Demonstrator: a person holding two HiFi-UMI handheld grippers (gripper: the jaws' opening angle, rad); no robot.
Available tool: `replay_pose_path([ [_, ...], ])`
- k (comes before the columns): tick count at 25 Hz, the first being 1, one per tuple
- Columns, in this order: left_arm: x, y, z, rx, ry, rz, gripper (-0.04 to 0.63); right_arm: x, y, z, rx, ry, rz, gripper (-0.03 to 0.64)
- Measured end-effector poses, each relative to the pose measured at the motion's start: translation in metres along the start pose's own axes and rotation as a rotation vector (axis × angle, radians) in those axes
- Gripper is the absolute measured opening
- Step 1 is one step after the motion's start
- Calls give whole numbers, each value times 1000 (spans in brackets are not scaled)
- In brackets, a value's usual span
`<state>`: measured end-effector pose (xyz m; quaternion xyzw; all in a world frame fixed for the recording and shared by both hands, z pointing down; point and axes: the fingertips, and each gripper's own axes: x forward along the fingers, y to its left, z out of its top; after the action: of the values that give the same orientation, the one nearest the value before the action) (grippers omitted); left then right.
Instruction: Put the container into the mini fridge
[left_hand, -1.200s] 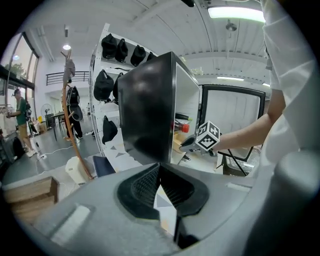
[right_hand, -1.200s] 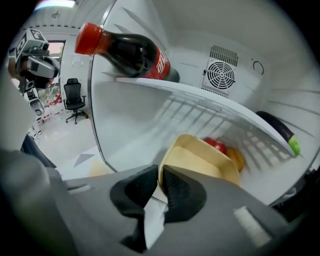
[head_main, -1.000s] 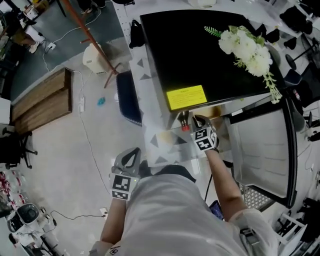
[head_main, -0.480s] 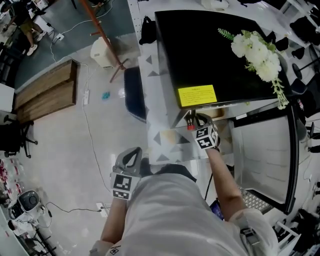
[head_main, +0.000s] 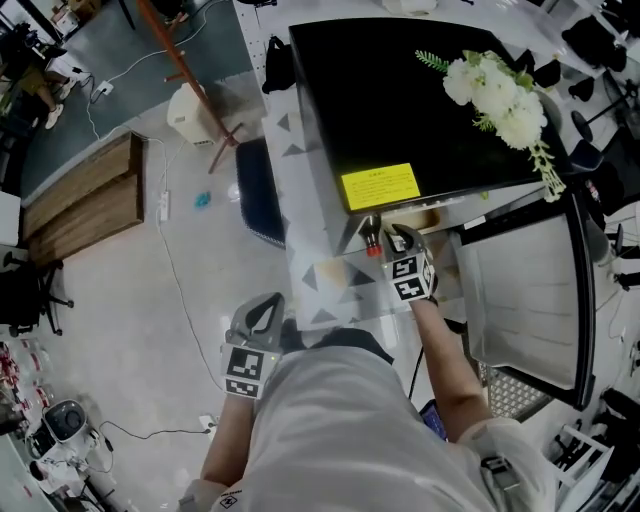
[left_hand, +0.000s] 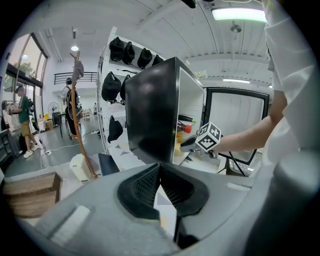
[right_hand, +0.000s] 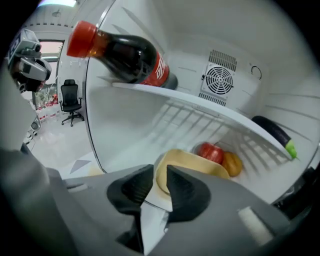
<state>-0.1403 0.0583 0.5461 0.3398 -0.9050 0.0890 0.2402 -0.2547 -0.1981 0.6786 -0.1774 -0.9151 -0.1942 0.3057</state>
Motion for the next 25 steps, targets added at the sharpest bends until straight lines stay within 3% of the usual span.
replay_pose_path([
  [6, 19, -11, 11, 52, -8, -102, 9, -31, -2, 4, 94, -53, -28, 87],
  [12, 41, -32, 23, 114, -21, -238, 9, -73, -2, -3, 206, -70, -62, 3],
  [25, 72, -91, 47, 241, -54, -525, 9, -169, 6, -10, 335, -106, -217, 3],
])
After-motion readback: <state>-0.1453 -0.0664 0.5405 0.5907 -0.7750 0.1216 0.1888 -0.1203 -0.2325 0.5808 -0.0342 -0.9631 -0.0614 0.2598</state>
